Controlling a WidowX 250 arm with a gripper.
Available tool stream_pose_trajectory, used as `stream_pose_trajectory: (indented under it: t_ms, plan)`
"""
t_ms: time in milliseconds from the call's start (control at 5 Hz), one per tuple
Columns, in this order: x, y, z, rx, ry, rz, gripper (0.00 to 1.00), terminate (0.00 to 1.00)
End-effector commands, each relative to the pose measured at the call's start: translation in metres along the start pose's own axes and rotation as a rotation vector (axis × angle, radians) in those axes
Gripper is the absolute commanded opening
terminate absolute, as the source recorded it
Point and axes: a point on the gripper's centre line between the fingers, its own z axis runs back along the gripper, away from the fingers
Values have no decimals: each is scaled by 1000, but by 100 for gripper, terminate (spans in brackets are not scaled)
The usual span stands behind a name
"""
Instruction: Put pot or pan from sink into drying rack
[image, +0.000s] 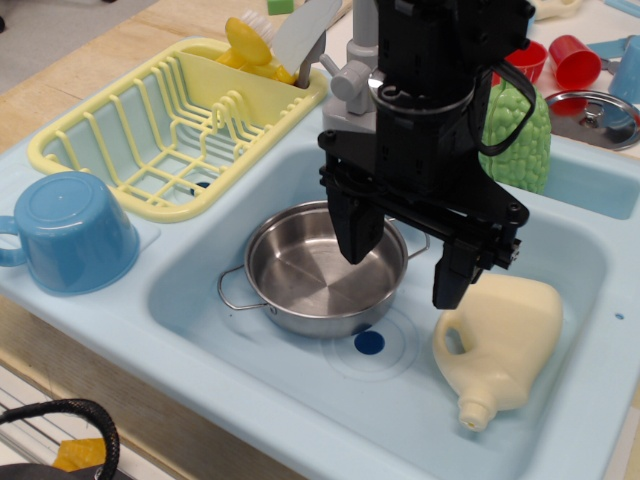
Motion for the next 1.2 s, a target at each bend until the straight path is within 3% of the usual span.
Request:
stream_pose_trajectory:
  t_ms: [0,400,1000]
  plan:
    - [0,0,0,0,0,0,100,0]
    - [9,24,-20,7,-8,52,100,0]
    - [12,24,-62,-73,-28,20,100,0]
